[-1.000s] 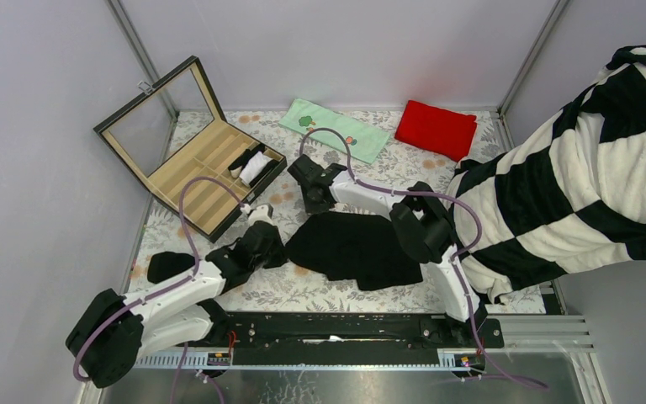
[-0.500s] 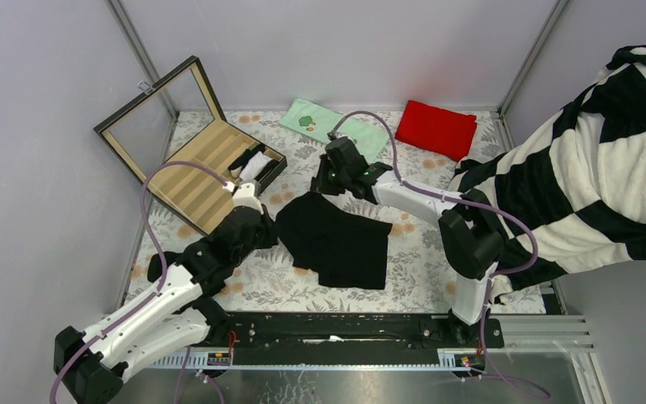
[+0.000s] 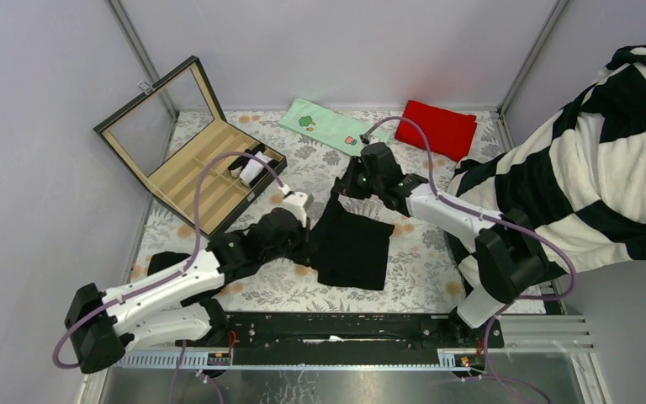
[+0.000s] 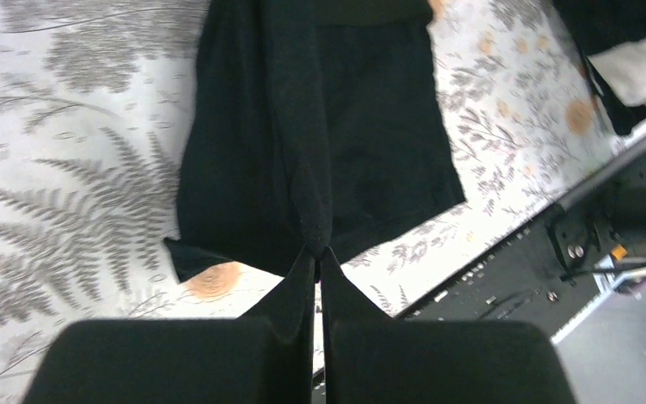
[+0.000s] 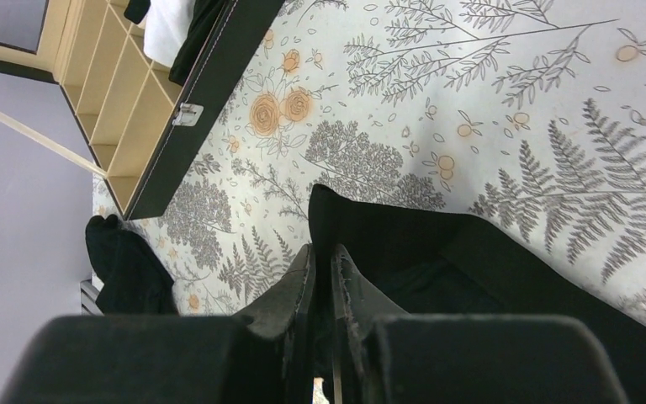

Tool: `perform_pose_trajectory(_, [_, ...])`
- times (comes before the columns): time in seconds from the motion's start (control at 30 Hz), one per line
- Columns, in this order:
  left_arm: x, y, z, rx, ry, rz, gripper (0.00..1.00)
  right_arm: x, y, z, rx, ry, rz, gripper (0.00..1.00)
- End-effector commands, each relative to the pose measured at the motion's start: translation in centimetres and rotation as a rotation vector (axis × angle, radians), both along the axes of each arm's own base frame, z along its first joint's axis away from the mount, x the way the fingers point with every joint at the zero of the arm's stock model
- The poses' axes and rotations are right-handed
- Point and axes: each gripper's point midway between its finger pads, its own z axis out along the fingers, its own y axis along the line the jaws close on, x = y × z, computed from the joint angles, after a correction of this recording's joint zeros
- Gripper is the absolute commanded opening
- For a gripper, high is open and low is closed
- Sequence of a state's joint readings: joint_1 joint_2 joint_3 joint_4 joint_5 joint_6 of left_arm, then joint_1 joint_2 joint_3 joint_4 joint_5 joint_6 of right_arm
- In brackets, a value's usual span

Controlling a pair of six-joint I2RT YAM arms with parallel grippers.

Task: Roll the underwear
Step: Fold the underwear at the center of the board.

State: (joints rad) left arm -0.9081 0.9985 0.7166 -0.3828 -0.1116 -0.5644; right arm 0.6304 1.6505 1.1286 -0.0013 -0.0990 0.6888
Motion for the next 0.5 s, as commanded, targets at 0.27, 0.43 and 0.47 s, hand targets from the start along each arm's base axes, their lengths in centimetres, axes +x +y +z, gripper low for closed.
perform_pose_trajectory(0.27, [-4.2, -8.8, 0.2, -0.082, 0.010, -0.252, 0.00, -3.5, -7.3, 1.2, -0.142, -0.070, -0.104, 0.08])
perform_pose_trajectory(0.43, [-5.1, -10.7, -0.7, -0.101, 0.033, -0.277, 0.00, -5.1, -9.6, -0.1, -0.207, -0.053, -0.130, 0.08])
perform_pose_trajectory(0.47, [-5.2, -11.1, -0.8, -0.107, 0.036, -0.280, 0.00, -5.4, -9.9, -0.3, -0.217, -0.052, -0.133, 0.08])
